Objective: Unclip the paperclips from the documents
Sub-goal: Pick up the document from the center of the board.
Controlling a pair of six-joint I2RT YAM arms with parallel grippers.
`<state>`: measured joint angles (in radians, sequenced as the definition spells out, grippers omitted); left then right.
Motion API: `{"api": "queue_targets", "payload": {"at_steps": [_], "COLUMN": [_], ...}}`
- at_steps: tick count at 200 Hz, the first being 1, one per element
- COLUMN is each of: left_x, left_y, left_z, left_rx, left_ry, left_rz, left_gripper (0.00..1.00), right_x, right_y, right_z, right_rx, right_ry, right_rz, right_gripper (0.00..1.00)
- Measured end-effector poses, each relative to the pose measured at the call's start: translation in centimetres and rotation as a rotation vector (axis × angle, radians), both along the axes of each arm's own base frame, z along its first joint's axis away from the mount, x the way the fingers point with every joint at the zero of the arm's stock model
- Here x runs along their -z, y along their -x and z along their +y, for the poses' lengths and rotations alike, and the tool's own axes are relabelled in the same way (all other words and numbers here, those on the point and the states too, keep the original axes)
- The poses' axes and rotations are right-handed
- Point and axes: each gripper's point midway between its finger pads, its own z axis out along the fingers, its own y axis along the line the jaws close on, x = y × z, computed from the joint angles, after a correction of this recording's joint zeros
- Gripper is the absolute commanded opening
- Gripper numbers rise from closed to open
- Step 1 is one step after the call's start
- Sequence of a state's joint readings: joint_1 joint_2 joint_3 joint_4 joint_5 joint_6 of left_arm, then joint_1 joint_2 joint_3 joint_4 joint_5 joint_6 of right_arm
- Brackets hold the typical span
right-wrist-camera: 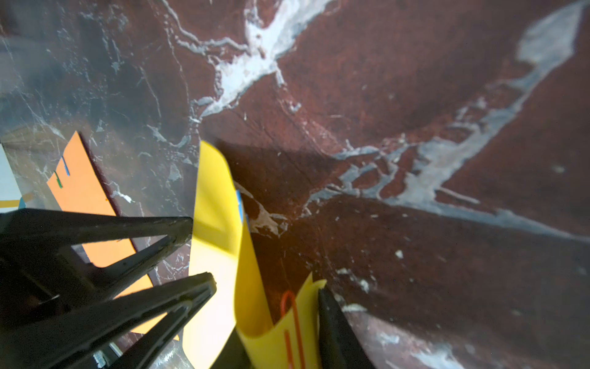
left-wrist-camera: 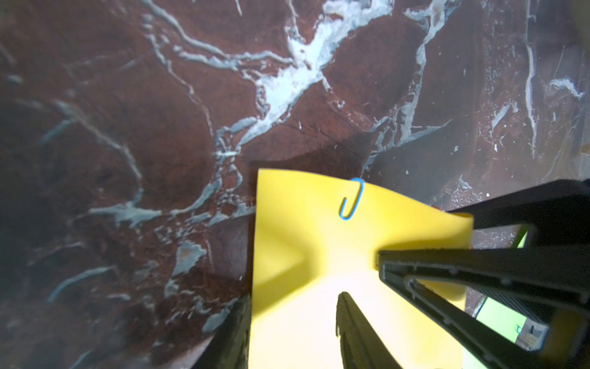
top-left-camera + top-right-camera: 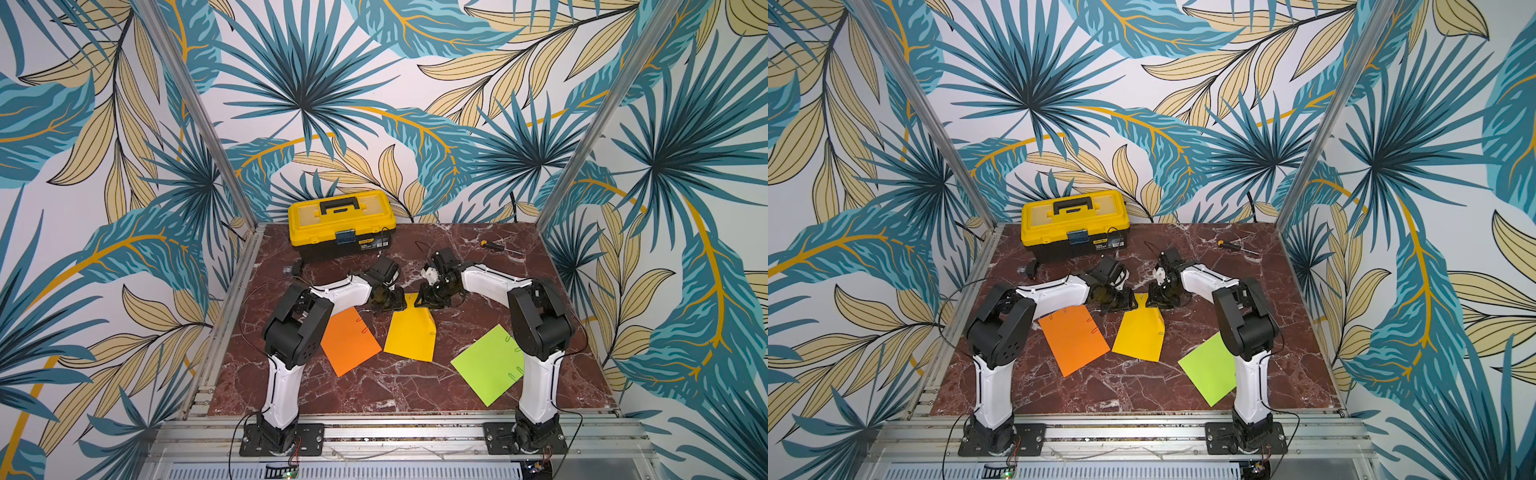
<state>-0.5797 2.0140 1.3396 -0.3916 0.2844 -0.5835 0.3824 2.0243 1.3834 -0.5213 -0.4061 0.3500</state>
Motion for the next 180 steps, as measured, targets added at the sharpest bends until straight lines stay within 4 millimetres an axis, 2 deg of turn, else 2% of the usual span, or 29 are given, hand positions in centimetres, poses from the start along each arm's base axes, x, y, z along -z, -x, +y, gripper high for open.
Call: {"api": "queue_targets", "payload": {"at_steps": [43, 66, 86, 130, 180], "left_x": [-0.6, -2.0, -3.9, -6.7, -8.0], "left_y": [1.6, 1.3, 0.4, -0.4, -0.5], "left_z": [2.2, 4.2, 5.1, 4.2, 3.7], "left_rx": [-0.009, -0.035, -0.032, 0.064, 0.126], "left_ry": [0.019, 0.071, 0.134, 0.270, 0.380], "left_rz": [0.021, -0.002, -0.049, -0.125, -0.159], "left_gripper": [0.60, 0.66, 0.70, 0.74, 0.75], "right_x": [-2.0, -3.6, -4.9, -6.6, -8.9], "right_y": [-0.2, -0.2, -0.3, 0.0, 0.4], "right_z": [0.7, 1.1, 1.4, 2.0, 2.4], "right_rx": [-0.045, -0.074, -0.099, -0.149, -0.197], "right_ry": [-0.048, -0.080, -0.107, -0.148, -0.192], "right_rz": [-0.058, -0.105, -0.143, -0.190, -0.246], "right_gripper": [0.24, 0.24, 0.24, 0.23, 0.23]}}
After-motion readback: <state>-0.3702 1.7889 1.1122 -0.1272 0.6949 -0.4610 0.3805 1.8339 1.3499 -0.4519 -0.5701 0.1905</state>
